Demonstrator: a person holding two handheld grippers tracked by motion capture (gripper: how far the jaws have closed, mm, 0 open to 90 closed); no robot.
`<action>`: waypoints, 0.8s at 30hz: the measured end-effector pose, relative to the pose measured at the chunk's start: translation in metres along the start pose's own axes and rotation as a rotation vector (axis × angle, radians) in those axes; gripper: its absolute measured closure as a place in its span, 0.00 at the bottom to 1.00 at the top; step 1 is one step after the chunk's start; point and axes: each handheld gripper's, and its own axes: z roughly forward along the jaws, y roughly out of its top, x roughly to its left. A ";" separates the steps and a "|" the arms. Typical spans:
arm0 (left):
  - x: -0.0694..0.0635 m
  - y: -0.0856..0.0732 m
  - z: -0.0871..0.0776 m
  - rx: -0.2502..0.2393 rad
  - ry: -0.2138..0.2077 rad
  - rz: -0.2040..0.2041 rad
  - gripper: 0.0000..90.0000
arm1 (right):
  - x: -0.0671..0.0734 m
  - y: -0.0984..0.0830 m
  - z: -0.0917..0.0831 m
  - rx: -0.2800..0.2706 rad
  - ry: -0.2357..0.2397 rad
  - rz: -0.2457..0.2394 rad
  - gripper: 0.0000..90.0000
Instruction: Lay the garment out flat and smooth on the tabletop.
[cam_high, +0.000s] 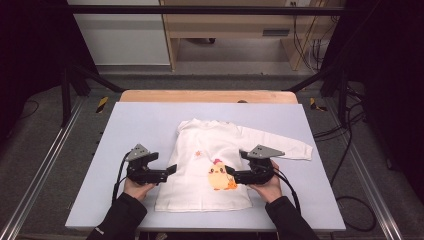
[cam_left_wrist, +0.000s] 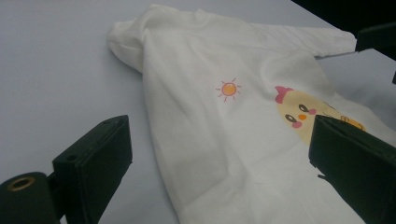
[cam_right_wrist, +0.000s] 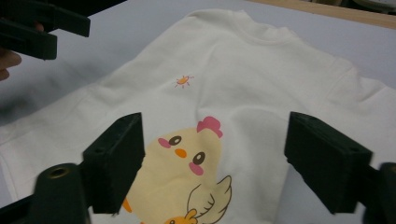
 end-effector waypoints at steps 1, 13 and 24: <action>0.001 0.001 -0.001 0.002 0.001 0.001 0.07 | 0.002 -0.001 0.002 0.008 0.009 -0.002 0.33; 0.016 0.021 -0.003 0.021 0.020 0.006 0.07 | 0.018 -0.013 0.023 0.108 0.062 -0.029 0.87; 0.023 0.048 0.015 0.030 0.049 0.034 0.07 | 0.027 -0.022 0.034 0.180 0.103 -0.061 1.00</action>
